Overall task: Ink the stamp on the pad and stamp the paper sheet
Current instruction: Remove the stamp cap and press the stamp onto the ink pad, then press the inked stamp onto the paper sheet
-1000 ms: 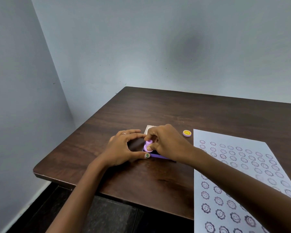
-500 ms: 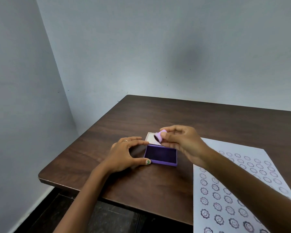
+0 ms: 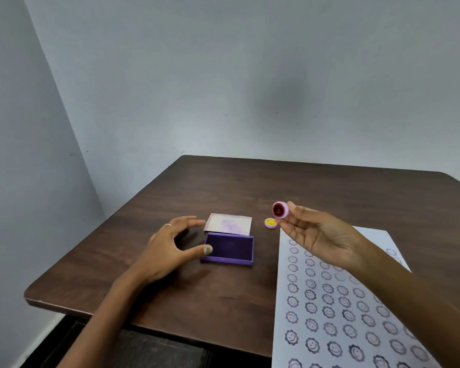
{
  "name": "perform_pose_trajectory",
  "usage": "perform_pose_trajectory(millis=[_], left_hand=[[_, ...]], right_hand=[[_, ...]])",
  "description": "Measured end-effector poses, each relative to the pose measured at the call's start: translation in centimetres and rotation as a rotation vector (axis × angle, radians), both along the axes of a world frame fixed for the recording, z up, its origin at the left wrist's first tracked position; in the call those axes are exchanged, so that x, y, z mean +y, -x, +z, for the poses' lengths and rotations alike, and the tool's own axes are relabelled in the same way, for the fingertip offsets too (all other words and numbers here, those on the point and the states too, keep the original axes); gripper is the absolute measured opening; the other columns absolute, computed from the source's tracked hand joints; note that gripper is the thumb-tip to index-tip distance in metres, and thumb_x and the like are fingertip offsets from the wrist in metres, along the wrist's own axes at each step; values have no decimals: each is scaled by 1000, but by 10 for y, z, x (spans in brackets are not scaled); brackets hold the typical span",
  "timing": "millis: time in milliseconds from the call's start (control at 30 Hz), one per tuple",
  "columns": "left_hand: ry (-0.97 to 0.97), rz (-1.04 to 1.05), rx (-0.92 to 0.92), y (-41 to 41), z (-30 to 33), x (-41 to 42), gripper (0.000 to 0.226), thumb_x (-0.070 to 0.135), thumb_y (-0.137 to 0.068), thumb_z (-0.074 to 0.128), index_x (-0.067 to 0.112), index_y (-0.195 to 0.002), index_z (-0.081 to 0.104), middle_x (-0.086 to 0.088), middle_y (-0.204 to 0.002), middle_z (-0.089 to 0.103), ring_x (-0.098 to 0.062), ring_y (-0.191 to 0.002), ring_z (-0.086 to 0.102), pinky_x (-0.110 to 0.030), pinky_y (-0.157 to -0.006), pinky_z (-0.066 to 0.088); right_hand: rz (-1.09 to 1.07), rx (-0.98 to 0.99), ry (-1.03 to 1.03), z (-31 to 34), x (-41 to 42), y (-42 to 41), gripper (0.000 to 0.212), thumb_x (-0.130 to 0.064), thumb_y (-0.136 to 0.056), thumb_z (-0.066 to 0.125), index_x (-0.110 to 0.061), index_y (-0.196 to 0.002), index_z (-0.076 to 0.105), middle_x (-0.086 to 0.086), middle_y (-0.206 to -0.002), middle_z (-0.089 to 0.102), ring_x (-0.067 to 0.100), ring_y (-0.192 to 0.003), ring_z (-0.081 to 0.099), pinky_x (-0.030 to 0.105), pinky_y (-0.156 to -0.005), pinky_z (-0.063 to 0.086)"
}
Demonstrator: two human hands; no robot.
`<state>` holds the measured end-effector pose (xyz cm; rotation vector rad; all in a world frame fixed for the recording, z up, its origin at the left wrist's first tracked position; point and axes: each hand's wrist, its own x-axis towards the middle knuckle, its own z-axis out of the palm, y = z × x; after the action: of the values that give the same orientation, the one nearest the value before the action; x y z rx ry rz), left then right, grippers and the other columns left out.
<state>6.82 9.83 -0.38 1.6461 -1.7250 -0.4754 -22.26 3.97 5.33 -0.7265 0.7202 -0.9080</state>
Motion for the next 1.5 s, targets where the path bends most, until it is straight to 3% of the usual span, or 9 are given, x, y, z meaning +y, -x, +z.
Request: perform_pose_trajectory(millis=[133, 267, 367, 500, 600, 733, 867, 1233, 1500], left_hand=[[83, 66, 112, 5, 1, 3, 60, 68, -66, 57, 45, -121, 55, 23, -131, 49, 3, -122, 46, -29, -103, 39], [102, 62, 42, 34, 10, -3, 57, 64, -70, 56, 44, -123, 53, 31, -123, 49, 1, -120, 47, -28, -98, 39], [148, -46, -33, 79, 20, -17, 56, 66, -71, 53, 41, -121, 55, 27, -125, 54, 3, -116, 49, -29, -101, 39], [129, -264, -169, 152, 28, -43, 59, 65, -80, 48, 34, -130, 50, 16, -137, 50, -3, -123, 45, -34, -105, 37], [65, -399, -308, 208, 30, -60, 61, 58, -87, 47, 28, -139, 41, 10, -146, 43, -8, -132, 37, -25, -106, 27], [-32, -466, -432, 261, 27, -79, 67, 59, -89, 43, 24, -144, 32, 5, -153, 33, -15, -141, 29, -39, -116, 18], [-100, -497, -527, 280, 10, -89, 76, 62, -89, 36, 21, -149, 17, 3, -160, 16, -15, -147, 10, -44, -120, 4], [-97, -503, -561, 274, -2, -94, 80, 65, -89, 31, 20, -151, 8, 4, -161, 5, -11, -148, -1, -41, -120, -3], [-105, -502, -565, 276, -3, -92, 81, 65, -88, 31, 20, -151, 7, 4, -161, 5, -11, -148, -1, -41, -120, -3]], right_hand=[[-72, 28, 64, -1, -10, 44, 36, -7, -64, 75, -1, -98, 66, 13, -90, 74, 18, -81, 71, 25, -65, 59], [-209, 89, 189, -6, -26, 103, 72, -18, -32, 93, -3, -97, 67, 10, -90, 75, 16, -81, 71, 21, -63, 57], [-320, 146, 218, -12, -38, 145, 56, -13, -55, 79, -3, -107, 62, 10, -97, 72, 15, -82, 71, 21, -65, 57], [-370, 266, 361, -25, -47, 179, 89, -35, -22, 93, -7, -101, 66, 5, -90, 76, 17, -86, 71, 21, -66, 57], [-350, 386, 510, -31, -47, 186, 75, -37, -33, 91, -9, -99, 68, 4, -86, 76, 18, -86, 71, 19, -69, 56], [-383, 700, 724, -36, -50, 182, 30, -4, -71, 72, -13, -100, 69, -1, -84, 76, 14, -85, 70, 21, -80, 55], [-342, 884, 845, -38, -52, 182, 30, -5, -76, 69, -28, -96, 68, -6, -95, 71, 6, -88, 68, 20, -84, 53], [-205, 1031, 937, -31, -48, 183, 28, -1, -78, 66, -15, -103, 68, -11, -94, 67, -10, -84, 63, 4, -76, 46], [-174, 1095, 959, -30, -42, 183, 29, -4, -78, 66, -13, -106, 67, 3, -104, 68, 14, -93, 65, 19, -87, 49]])
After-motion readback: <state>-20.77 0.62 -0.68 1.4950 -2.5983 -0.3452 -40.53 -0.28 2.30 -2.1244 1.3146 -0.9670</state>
